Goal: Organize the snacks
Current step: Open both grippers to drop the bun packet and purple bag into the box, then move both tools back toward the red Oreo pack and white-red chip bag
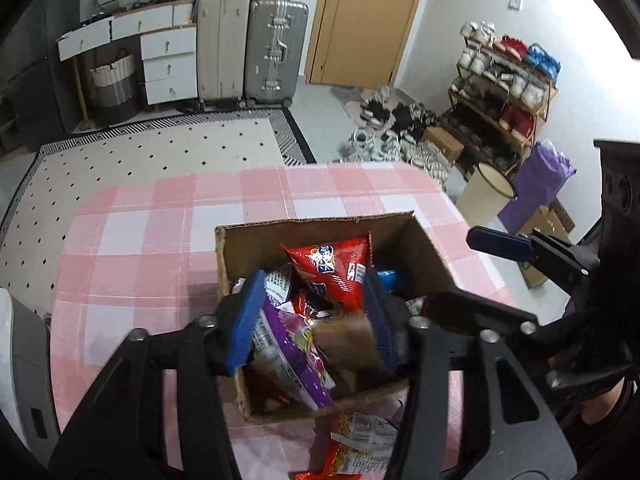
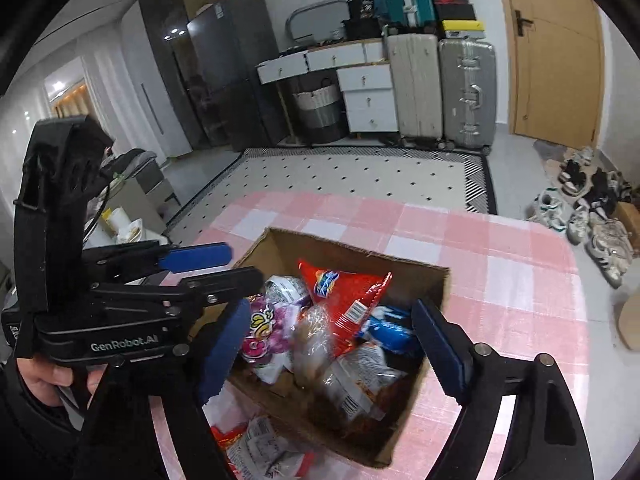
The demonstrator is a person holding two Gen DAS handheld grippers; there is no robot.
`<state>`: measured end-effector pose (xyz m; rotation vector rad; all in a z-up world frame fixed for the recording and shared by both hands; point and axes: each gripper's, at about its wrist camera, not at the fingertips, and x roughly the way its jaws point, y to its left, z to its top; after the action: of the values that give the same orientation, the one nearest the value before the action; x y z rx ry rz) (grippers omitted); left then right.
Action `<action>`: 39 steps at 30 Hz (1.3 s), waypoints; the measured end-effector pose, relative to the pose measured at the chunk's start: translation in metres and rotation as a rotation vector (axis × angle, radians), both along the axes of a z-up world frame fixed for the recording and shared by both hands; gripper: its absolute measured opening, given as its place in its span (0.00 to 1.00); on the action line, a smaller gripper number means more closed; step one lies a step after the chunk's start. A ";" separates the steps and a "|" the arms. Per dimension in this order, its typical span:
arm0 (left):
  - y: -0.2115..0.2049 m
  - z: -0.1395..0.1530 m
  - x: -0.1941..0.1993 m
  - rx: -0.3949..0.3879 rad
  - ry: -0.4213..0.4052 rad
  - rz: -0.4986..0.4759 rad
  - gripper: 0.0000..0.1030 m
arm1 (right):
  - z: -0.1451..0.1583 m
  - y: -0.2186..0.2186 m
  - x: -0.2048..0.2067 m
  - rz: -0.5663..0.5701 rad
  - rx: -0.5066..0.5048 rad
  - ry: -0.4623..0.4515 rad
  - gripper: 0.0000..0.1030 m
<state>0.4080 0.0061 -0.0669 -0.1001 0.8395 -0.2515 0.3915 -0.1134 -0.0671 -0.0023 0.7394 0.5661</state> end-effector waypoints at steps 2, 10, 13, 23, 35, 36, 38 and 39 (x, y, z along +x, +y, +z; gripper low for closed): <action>0.003 0.007 -0.010 -0.012 -0.032 0.014 0.67 | 0.007 -0.006 -0.009 -0.005 0.024 -0.017 0.82; 0.013 0.043 -0.067 0.014 -0.112 0.049 0.68 | 0.037 -0.024 -0.051 -0.034 0.070 -0.069 0.83; 0.014 0.059 -0.094 0.054 -0.159 0.072 0.68 | 0.052 -0.028 -0.075 -0.031 0.082 -0.104 0.83; 0.013 0.101 -0.183 0.074 -0.247 0.098 0.77 | 0.086 -0.039 -0.152 -0.030 0.143 -0.193 0.90; 0.017 0.120 -0.279 0.054 -0.311 0.128 0.99 | 0.090 -0.045 -0.229 -0.062 0.195 -0.223 0.98; 0.018 0.121 -0.283 0.048 -0.316 0.133 0.99 | 0.088 -0.045 -0.235 -0.063 0.198 -0.225 0.99; 0.020 0.122 -0.300 0.030 -0.323 0.133 0.99 | 0.085 -0.047 -0.245 -0.076 0.204 -0.230 0.99; 0.021 0.123 -0.303 0.027 -0.326 0.136 0.99 | 0.084 -0.049 -0.251 -0.085 0.212 -0.240 1.00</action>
<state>0.1046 0.0269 0.0559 -0.0877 0.5095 -0.1232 0.1403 -0.1623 0.0164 0.1545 0.4423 0.5495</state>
